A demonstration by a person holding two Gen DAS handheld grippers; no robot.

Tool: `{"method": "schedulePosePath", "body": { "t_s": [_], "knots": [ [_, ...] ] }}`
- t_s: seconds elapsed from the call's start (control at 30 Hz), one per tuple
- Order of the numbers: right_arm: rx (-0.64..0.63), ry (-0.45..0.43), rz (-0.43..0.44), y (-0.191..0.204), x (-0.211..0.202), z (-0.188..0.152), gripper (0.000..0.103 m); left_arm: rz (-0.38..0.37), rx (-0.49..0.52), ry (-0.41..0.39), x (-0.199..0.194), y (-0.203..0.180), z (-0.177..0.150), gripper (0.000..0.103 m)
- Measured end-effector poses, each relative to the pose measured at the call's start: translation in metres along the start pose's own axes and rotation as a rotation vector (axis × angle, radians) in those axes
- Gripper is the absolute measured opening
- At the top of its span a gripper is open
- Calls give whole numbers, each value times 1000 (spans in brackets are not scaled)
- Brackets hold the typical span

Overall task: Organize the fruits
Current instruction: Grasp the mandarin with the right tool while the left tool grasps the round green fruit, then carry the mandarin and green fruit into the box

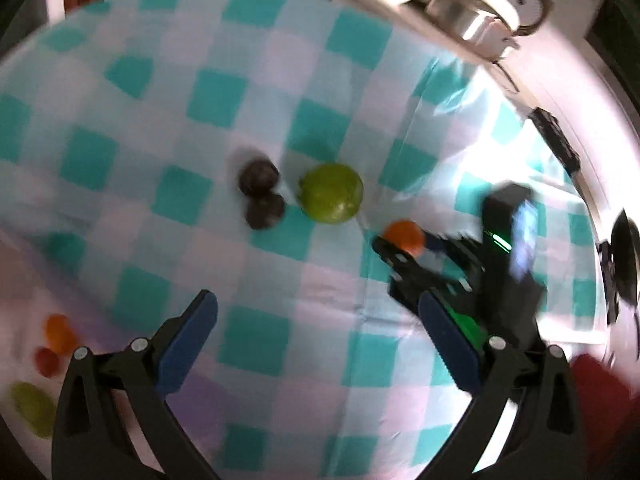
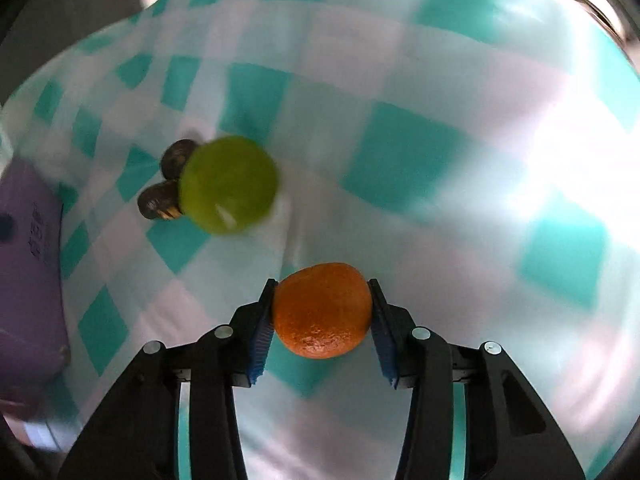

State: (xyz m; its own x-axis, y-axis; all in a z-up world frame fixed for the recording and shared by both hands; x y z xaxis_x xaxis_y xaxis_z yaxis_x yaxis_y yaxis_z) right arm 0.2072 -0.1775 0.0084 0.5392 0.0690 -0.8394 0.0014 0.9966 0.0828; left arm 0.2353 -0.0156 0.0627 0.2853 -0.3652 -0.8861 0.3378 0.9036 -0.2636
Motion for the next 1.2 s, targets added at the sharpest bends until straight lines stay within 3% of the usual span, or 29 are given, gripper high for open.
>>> {"method": "schedulePosePath", "body": {
  "t_s": [0.03, 0.1, 0.17, 0.47, 0.53, 0.6, 0.63, 0.77, 0.93, 1.2],
  "knots": [
    [33, -4, 1, -5, -6, -7, 44, 61, 4, -22, 12, -6, 5, 101],
    [107, -15, 2, -16, -23, -24, 44, 2, -44, 15, 37, -17, 10, 101],
    [155, -14, 6, -26, -33, -40, 44, 40, -90, 54, 65, -23, 14, 101],
    [198, -4, 48, -36, -62, -88, 44, 191, -145, -33, 139, -25, 55, 101],
    [207, -5, 54, -34, -65, -92, 44, 196, -134, -32, 146, -26, 59, 88],
    [212, -7, 61, -30, -68, -94, 44, 249, -88, -62, 145, -30, 59, 67],
    [212, -9, 65, -28, -70, -99, 44, 250, -84, -69, 143, -30, 58, 64],
    [213, -15, 81, -34, -83, -113, 44, 197, -45, -65, 135, -35, 39, 64],
    [201, 6, 72, -34, -84, -111, 44, 183, -16, -69, 111, -48, 6, 64],
    [133, 28, 74, -10, -105, -87, 44, 223, 83, -153, 27, -86, -35, 64]
  ]
}}
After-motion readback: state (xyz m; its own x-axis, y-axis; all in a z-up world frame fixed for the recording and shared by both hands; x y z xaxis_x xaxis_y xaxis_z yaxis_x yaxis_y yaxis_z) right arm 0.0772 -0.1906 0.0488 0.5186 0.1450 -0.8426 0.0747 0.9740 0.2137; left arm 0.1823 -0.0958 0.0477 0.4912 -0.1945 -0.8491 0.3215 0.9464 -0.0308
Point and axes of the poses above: each gripper's, at about its wrist camera, not at the fingertips, and x roughly the way its jaws point, y to its left, z to its top, the point moved 6 cm from there along x, roughly the way its jaws point, and after that the axes turned 2 degrees about -z, right-handed, at the moved point
